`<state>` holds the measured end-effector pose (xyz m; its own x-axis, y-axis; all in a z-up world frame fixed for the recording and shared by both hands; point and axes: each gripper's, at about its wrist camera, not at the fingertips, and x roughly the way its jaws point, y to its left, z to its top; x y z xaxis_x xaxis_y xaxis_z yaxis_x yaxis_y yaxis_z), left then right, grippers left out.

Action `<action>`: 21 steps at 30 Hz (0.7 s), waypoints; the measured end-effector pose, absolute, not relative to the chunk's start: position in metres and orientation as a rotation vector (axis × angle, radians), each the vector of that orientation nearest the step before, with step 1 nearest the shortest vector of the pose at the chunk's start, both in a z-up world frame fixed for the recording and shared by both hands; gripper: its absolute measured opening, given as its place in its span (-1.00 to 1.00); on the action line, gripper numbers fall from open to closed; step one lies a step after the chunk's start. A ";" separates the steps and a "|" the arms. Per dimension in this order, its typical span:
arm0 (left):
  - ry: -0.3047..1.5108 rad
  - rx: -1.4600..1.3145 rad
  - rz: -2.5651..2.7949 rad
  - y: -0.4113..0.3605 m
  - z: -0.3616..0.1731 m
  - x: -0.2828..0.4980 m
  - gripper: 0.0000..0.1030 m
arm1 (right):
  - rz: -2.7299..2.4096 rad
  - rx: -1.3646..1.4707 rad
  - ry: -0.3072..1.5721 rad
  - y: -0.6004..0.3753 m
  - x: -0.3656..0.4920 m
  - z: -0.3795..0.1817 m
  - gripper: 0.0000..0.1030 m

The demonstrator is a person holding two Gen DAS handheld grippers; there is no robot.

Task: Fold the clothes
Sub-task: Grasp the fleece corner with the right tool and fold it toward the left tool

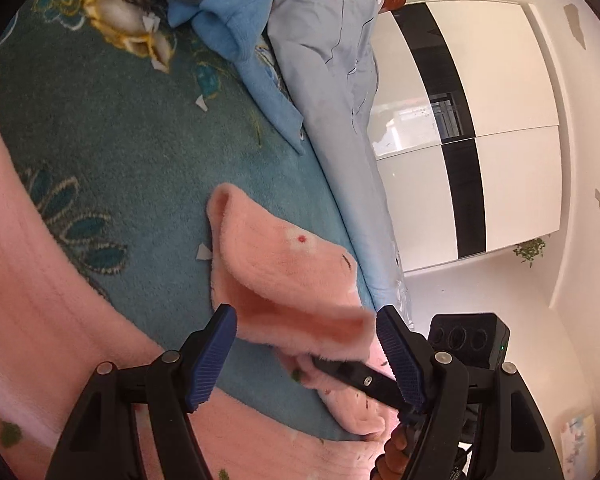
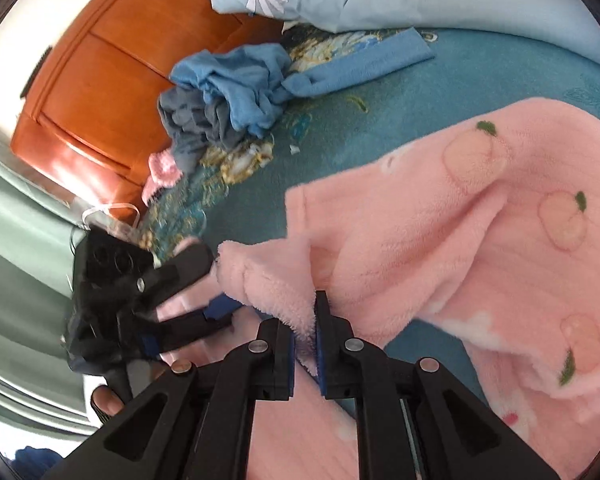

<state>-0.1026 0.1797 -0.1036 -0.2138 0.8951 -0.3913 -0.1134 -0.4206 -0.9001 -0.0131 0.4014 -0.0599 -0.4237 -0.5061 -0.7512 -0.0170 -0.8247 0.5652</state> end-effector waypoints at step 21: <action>-1.076 -1.146 1.827 0.088 -0.084 -0.088 0.47 | -2.462 1.641 -0.027 0.313 -0.077 -0.025 -0.17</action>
